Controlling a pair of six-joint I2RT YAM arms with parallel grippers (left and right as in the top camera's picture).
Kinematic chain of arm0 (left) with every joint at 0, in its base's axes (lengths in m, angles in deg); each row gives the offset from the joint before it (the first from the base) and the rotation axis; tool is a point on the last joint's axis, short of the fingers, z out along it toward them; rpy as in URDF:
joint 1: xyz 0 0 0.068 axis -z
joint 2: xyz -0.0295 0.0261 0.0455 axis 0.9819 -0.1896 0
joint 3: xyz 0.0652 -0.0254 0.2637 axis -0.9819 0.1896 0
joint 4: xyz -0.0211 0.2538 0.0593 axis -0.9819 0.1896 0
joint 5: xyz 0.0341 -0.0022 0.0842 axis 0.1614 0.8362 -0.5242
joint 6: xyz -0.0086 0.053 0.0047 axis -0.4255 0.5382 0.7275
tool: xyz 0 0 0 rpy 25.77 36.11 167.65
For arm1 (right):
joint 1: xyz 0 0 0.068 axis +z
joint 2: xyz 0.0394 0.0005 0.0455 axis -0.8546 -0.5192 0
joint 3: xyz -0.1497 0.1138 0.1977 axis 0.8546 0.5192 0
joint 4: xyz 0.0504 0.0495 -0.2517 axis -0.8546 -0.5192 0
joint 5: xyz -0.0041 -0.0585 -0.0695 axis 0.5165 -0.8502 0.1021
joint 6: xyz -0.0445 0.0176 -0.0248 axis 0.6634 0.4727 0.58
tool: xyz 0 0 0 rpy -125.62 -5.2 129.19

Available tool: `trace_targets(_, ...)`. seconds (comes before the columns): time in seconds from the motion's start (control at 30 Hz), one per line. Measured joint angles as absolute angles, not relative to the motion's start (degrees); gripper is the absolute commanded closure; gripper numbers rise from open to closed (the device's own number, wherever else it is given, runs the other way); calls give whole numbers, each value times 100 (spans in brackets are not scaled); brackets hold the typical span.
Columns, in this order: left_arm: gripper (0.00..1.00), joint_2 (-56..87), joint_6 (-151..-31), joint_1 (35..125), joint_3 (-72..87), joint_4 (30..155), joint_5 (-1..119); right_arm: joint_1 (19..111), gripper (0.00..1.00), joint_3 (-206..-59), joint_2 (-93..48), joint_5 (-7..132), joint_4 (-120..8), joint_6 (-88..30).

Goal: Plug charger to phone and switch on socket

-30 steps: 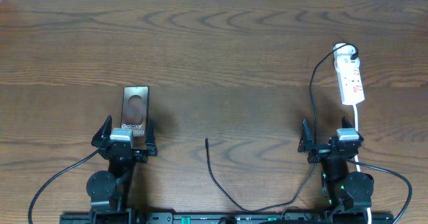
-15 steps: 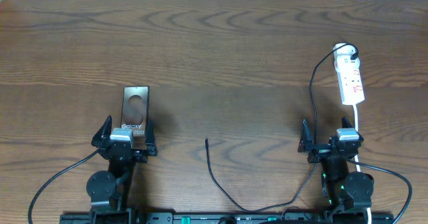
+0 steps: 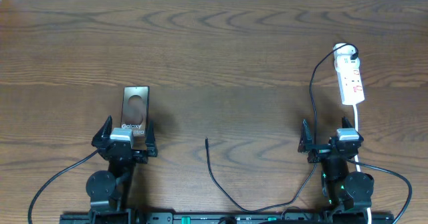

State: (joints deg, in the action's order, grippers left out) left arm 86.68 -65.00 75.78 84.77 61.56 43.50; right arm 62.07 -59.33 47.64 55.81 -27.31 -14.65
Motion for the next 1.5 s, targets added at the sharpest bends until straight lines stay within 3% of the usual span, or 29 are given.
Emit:
trace_targets(0.43,1,7329,-6517,7578,6151,7787,4497,6207,1,-5933,4764,5581,-2731,-1465)
trace_targets(1.1,1,1563,-6513,7578,564,12412,4034,6207,1,-5933,4764,5581,-2733,-1465)
trace_targets(1.5,2,-459,-6515,7578,304,12584,3867,6207,1,-5933,4764,5581,-2731,-1465)
